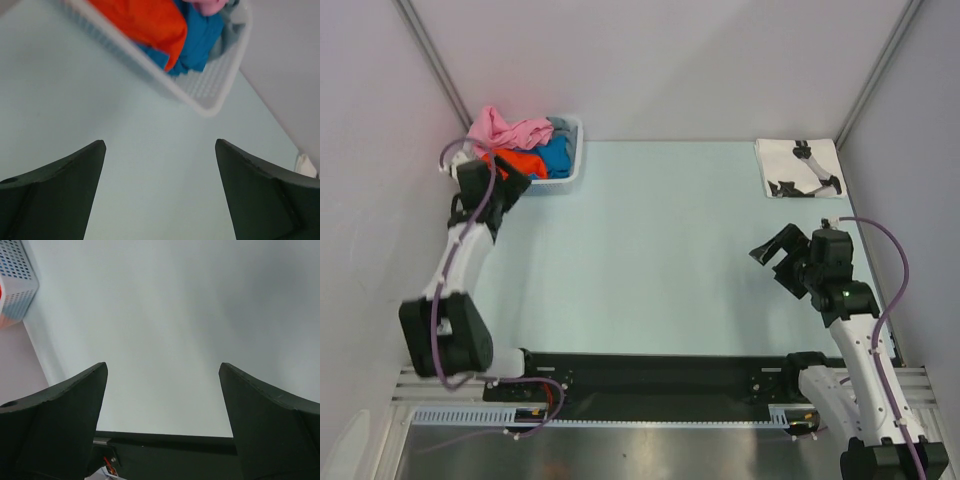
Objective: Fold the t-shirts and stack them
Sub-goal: Grab the tshirt from the pile
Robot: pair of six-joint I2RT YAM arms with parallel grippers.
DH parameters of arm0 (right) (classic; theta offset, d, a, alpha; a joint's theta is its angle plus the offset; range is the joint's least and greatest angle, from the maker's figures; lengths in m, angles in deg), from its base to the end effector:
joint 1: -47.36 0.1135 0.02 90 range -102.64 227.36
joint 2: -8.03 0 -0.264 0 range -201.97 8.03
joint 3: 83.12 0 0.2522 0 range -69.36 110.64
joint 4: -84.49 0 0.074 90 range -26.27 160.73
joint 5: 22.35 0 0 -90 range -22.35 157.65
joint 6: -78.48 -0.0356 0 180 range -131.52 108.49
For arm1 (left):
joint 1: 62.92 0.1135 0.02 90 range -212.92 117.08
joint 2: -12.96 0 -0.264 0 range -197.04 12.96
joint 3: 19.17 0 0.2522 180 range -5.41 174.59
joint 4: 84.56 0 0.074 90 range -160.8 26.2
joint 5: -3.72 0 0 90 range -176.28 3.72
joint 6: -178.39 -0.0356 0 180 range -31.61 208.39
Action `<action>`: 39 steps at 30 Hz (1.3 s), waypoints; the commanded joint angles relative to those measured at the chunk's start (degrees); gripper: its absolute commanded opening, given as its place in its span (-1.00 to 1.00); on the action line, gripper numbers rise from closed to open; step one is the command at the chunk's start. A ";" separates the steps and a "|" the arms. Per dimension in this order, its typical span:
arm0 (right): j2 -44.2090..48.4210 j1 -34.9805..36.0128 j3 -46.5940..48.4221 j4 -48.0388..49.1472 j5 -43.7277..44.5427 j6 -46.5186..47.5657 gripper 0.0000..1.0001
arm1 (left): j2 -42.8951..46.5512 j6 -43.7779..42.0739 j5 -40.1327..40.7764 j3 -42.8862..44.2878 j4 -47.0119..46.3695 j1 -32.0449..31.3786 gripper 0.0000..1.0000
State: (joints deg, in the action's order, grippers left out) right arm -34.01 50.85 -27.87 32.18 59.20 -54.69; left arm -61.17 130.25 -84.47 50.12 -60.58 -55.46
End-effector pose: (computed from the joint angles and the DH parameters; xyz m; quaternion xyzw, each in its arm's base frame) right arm 0.1536 0.0146 0.2790 0.2758 0.8578 0.2308 0.3672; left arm 0.2925 0.0394 0.2933 -0.3664 0.7789 -0.1375 0.4901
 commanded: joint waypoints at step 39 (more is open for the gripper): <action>-15.79 -2.08 10.09 -0.56 4.94 3.19 0.97 | -58.71 1.99 -17.97 77.38 -5.62 2.30 -0.99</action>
State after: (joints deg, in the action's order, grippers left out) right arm -50.01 48.99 -20.78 31.94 64.95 -52.79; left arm -129.73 129.05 -97.28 128.02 -57.54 -51.87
